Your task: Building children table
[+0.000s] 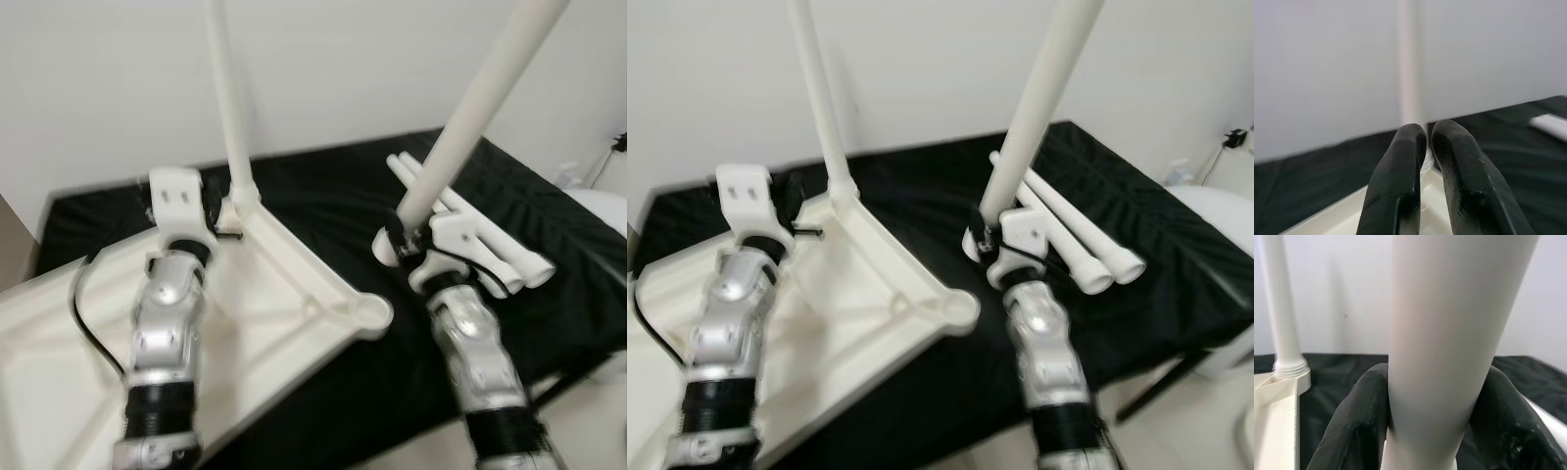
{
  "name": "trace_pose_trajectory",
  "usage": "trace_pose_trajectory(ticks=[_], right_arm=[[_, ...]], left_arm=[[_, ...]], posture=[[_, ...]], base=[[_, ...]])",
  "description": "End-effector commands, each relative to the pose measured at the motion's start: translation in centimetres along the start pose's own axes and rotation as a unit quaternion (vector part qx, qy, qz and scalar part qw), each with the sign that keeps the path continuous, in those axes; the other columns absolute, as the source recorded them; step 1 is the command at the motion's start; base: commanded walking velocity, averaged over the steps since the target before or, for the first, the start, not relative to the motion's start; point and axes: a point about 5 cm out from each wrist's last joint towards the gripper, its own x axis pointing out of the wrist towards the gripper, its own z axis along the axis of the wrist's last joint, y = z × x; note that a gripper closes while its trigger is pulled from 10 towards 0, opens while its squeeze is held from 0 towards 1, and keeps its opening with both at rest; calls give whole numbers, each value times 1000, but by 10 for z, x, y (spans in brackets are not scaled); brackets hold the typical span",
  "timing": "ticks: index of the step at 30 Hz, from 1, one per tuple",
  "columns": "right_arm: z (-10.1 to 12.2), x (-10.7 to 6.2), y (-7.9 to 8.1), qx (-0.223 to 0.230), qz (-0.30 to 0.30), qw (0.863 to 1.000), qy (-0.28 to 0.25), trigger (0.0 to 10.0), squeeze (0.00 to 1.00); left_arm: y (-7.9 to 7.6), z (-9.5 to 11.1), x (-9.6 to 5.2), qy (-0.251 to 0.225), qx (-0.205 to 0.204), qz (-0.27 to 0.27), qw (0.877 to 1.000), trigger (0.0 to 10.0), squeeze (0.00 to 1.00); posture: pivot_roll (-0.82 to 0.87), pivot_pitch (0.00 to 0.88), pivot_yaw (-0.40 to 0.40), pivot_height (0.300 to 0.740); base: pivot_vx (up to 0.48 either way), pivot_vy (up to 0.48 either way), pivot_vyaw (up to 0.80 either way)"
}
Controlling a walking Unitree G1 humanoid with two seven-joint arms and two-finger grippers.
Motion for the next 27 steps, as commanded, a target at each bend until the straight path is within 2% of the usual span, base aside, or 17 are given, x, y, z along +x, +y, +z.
trace_pose_trajectory(ticks=[1,8,17,21,27], right_arm=[[4,2,4,5,6,1000,-13,10000,0],[6,4,1,2,4,1000,-17,10000,0],[6,4,-1,0,2,1000,-18,10000,0],[5,3,-1,-1,0,1000,-18,10000,0],[6,3,-1,-2,-1,1000,-18,10000,0]], left_arm=[[5,1,-1,-3,8,9,1000,10000,0],[1,2,-2,-5,25,-13,1000,10000,0],[-2,0,-3,2,17,-23,1000,10000,0],[-1,0,-4,1,32,-21,999,10000,0],[-2,-2,-4,11,22,-21,999,10000,0]], posture=[[-87,1,37,740],[-87,1,37,740],[-87,2,37,740],[-85,6,38,740],[-84,16,41,740]], base=[[0,0,0],[0,0,0],[0,0,0],[0,-480,0],[0,0,0]])
